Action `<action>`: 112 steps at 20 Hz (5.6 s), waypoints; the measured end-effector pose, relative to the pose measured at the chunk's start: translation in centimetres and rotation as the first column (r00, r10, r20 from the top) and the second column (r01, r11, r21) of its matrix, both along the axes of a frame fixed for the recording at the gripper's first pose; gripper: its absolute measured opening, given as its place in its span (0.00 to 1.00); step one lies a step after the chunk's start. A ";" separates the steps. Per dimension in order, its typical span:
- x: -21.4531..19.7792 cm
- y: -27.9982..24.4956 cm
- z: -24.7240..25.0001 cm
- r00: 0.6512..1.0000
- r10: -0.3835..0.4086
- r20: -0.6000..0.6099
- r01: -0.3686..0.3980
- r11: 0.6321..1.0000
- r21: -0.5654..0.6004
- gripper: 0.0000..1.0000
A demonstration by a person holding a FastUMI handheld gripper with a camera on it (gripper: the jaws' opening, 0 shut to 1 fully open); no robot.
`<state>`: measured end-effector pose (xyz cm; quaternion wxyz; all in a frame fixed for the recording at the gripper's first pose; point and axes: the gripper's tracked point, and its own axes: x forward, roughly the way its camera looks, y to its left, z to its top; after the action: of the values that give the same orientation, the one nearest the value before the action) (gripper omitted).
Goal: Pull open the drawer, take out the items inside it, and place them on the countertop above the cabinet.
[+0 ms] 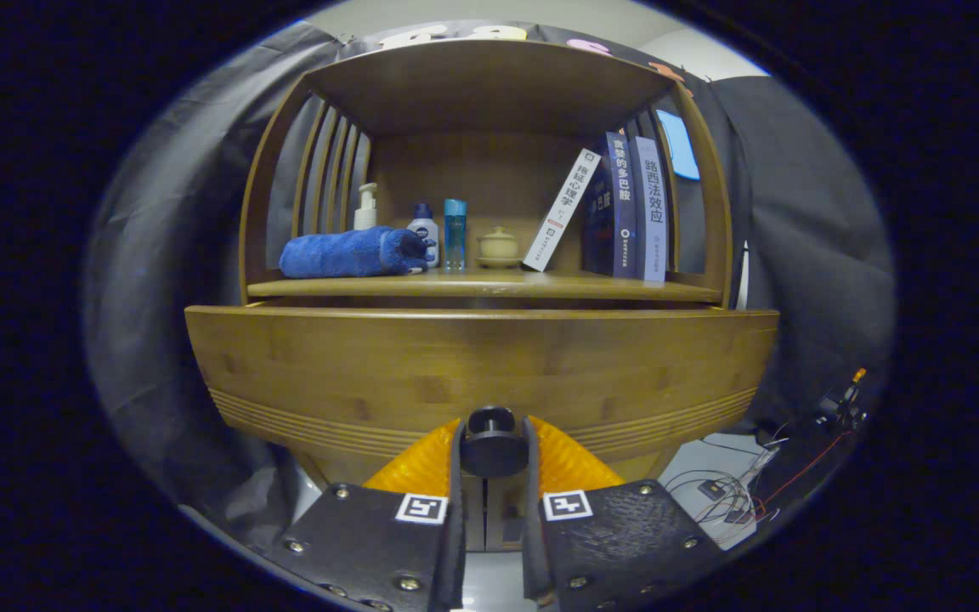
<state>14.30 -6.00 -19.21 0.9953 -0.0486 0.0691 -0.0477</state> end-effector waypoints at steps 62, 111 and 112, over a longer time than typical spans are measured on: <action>5.1 2.2 -2.0 0.573 0.049 -0.818 0.090 0.988 0.123 0.88; -2.5 5.9 29.9 0.954 0.123 0.275 -0.124 0.992 -0.016 0.42; -1.7 6.0 30.0 0.955 0.122 0.269 -0.123 0.992 -0.013 0.42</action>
<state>12.61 0.02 10.81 0.9966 -0.0438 -0.0697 0.0081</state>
